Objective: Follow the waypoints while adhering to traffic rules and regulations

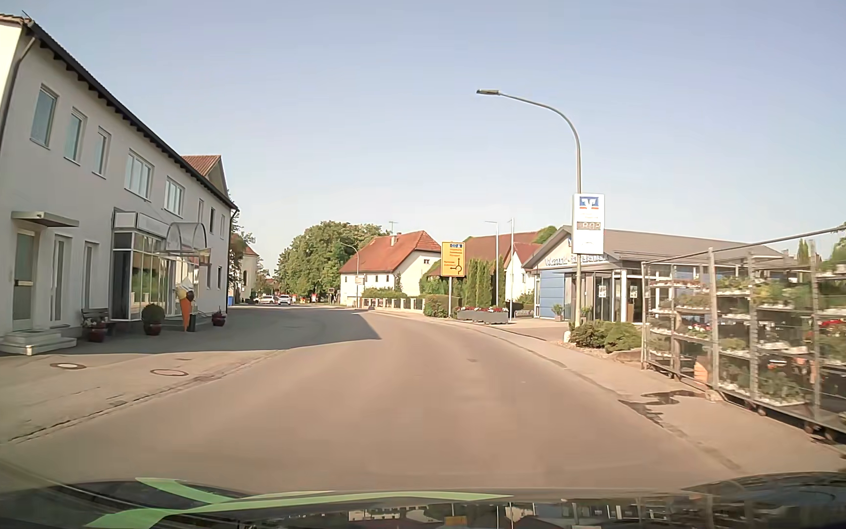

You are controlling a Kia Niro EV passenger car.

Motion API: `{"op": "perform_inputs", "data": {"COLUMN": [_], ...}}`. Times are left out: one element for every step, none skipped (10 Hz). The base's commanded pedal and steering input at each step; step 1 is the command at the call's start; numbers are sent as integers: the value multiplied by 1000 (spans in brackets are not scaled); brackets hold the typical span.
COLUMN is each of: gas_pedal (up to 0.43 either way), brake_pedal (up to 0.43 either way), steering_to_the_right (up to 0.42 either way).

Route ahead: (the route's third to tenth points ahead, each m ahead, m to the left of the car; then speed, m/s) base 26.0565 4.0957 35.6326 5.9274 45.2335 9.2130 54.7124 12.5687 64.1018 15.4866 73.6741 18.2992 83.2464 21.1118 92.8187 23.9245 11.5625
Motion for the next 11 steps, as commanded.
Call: {"op": "perform_inputs", "data": {"gas_pedal": [47,67,87,98,98,98,98,98,79,39,39], "brake_pedal": [0,0,0,0,0,0,0,0,0,0,0], "steering_to_the_right": [-20,-21,-21,-21,-22,-24,-24,-24,-24,-24,-26]}}
